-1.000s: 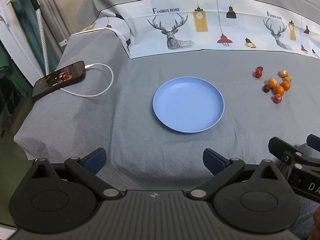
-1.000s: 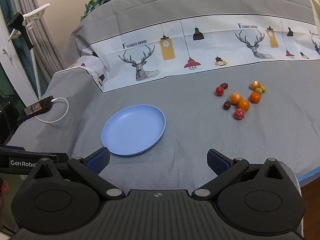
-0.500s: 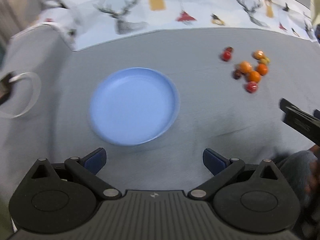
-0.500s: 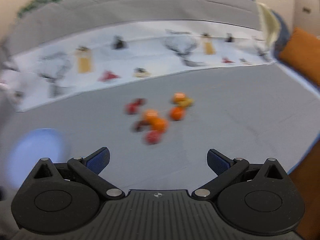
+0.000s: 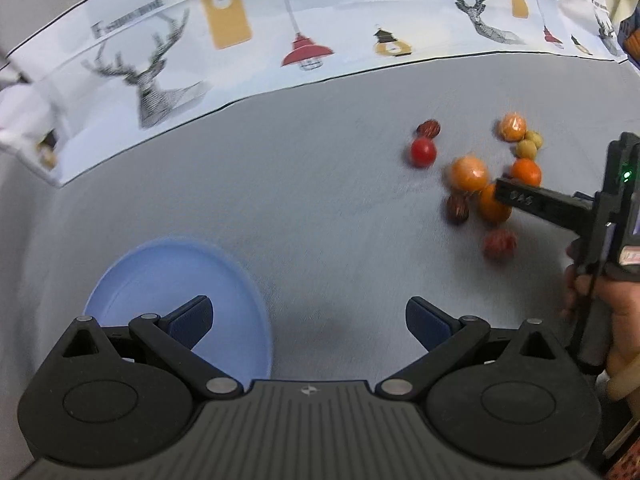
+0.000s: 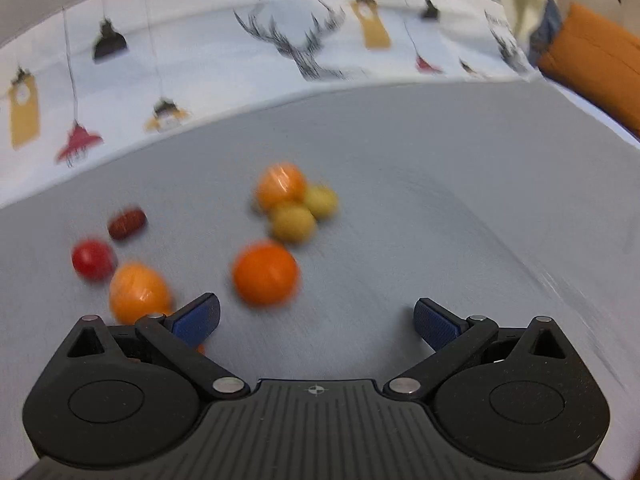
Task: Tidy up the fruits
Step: 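Reach the right gripper to a mandarin and close on it, then lift the mandarin with the right gripper while the left gripper grasps another mandarin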
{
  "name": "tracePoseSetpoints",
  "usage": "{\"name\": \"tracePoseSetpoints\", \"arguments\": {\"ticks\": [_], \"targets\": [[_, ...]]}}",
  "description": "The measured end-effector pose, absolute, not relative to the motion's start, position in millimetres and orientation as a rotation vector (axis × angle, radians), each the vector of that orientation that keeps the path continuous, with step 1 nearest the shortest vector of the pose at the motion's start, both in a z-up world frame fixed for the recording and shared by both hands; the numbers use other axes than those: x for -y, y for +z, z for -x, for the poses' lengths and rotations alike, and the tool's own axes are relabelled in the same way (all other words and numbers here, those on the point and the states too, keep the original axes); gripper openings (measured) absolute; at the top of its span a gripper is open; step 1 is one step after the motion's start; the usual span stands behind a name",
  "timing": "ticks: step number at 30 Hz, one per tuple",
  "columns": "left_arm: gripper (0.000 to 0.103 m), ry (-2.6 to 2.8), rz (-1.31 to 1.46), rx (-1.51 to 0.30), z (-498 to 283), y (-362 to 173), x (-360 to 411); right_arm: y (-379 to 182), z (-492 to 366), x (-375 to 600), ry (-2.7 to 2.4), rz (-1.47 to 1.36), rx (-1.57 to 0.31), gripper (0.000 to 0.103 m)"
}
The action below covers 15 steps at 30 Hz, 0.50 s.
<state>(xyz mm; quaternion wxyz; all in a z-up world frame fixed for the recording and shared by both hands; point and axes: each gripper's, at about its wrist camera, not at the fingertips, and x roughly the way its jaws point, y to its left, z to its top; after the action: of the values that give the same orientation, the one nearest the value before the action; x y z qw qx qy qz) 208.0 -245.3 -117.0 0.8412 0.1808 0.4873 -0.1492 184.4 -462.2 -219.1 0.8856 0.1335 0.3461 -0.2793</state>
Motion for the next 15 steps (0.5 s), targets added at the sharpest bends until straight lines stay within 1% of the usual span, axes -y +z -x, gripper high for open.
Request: {"name": "tracePoseSetpoints", "arguments": {"ticks": [5,6,7,8,9,10,15], "targets": [[0.103,-0.383,-0.422,-0.966,-244.6,-133.1,291.0,-227.1,-190.8,472.9,-0.589,-0.298,-0.671,0.102],[0.103,-0.392,-0.42,-0.973,-250.7,-136.3,299.3,-225.4,-190.5,474.1,-0.566,-0.279,-0.686,0.099],[0.103,-0.405,-0.406,-0.991,-257.5,-139.7,307.9,-223.7,-188.6,476.5,-0.564,-0.262,-0.691,0.092],[0.103,-0.423,-0.384,-1.01,-262.9,-142.4,314.8,-221.8,-185.1,478.0,-0.581,-0.251,-0.687,0.068],[0.103,-0.443,-0.358,-1.025,-267.4,-144.6,322.6,-218.9,-179.4,480.6,-0.608,-0.238,-0.671,0.04],[0.103,-0.458,-0.34,-1.029,-269.5,-145.7,329.0,-216.1,-176.1,485.1,-0.622,-0.234,-0.663,0.037],[0.103,-0.514,-0.328,-1.069,-278.8,-159.6,369.4,-217.8,-164.1,501.7,-0.695,-0.241,-0.65,0.037]]}}
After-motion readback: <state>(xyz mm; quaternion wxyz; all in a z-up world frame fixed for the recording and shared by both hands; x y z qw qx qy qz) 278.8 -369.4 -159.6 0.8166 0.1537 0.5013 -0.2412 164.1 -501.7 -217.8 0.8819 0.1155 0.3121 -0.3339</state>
